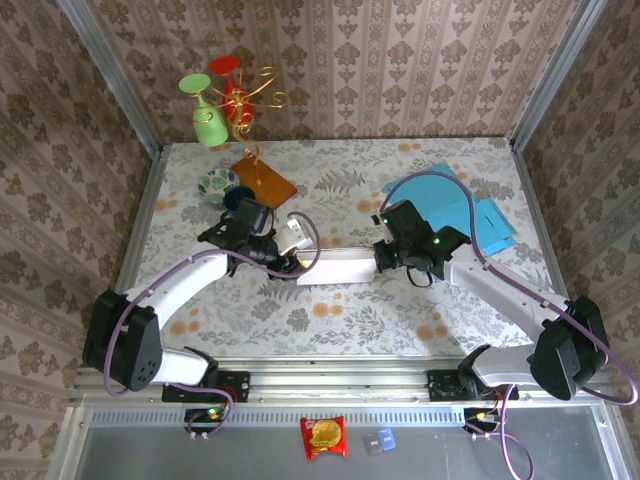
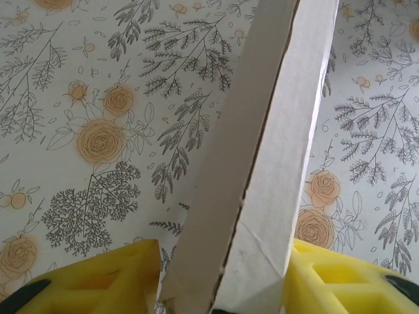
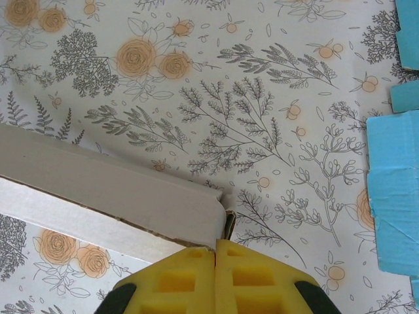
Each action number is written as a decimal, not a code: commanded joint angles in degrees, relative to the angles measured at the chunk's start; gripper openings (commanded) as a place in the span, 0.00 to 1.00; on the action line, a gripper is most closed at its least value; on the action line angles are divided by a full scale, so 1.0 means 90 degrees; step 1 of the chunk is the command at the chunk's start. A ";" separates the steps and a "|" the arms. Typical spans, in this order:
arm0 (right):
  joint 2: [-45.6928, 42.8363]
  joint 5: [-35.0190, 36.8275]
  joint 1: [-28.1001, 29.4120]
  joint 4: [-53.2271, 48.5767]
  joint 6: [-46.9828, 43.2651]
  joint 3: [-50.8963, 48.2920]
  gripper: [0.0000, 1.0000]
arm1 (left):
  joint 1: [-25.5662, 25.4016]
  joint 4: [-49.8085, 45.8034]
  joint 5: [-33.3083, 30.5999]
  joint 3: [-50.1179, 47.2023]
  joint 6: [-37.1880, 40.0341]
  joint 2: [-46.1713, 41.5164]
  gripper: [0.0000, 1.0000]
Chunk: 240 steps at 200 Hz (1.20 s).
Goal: Fold the paper box
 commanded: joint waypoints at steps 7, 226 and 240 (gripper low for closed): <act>0.0064 0.0332 0.0189 -0.0321 0.0312 -0.0014 0.00 | -0.0056 0.0205 -0.0024 -0.0156 -0.0489 -0.0361 0.51; 0.0468 0.0098 0.0278 -0.0736 0.0646 0.0689 0.00 | -0.0055 -0.2794 -0.0665 0.1445 -0.3190 -0.0475 0.35; 0.0468 0.0077 0.0278 -0.0708 0.0655 0.0673 0.00 | -0.0082 -0.2719 -0.0840 0.1399 -0.3282 -0.0463 0.35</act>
